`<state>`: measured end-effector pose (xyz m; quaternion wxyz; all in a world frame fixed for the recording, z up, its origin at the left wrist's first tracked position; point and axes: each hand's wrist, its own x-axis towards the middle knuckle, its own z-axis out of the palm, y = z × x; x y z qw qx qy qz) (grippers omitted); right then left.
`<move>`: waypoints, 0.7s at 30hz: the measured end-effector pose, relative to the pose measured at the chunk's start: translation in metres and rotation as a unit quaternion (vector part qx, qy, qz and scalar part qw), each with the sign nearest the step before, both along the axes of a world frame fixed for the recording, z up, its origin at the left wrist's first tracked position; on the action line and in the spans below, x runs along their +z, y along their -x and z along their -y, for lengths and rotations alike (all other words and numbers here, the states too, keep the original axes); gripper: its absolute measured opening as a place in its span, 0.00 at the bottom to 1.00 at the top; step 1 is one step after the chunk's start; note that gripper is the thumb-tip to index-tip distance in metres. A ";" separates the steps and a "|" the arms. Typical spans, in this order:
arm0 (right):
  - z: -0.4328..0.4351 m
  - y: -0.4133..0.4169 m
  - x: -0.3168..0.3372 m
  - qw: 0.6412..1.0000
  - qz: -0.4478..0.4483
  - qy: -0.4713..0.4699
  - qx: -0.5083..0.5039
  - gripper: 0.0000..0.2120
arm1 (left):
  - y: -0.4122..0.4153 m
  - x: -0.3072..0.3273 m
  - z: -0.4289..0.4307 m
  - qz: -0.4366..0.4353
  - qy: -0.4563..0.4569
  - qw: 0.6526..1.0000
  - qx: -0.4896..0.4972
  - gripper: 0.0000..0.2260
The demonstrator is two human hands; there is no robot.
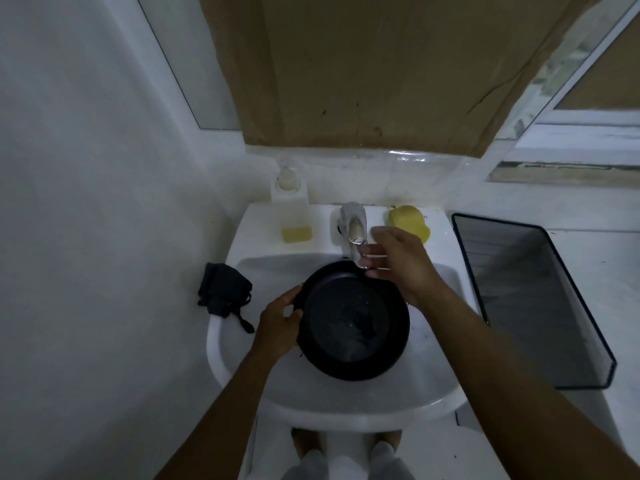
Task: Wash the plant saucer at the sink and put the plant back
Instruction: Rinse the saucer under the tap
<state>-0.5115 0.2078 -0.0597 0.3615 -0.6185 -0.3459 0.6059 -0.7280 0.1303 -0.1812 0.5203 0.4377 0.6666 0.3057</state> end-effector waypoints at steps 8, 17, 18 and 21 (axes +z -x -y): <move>-0.028 0.029 0.025 0.993 -0.088 0.058 -0.051 0.07 | -0.001 -0.010 0.000 -0.026 0.013 1.000 -0.003 0.21; -0.033 0.028 0.037 0.994 -0.078 0.066 -0.042 0.07 | -0.002 -0.012 -0.002 0.010 0.018 1.000 0.021 0.21; -0.033 0.028 0.036 0.994 -0.077 0.062 -0.042 0.07 | -0.002 -0.012 -0.003 0.012 0.019 0.999 0.023 0.21; -0.033 0.027 0.034 0.995 -0.077 0.050 -0.035 0.07 | -0.002 -0.014 -0.003 0.013 0.017 1.000 0.023 0.21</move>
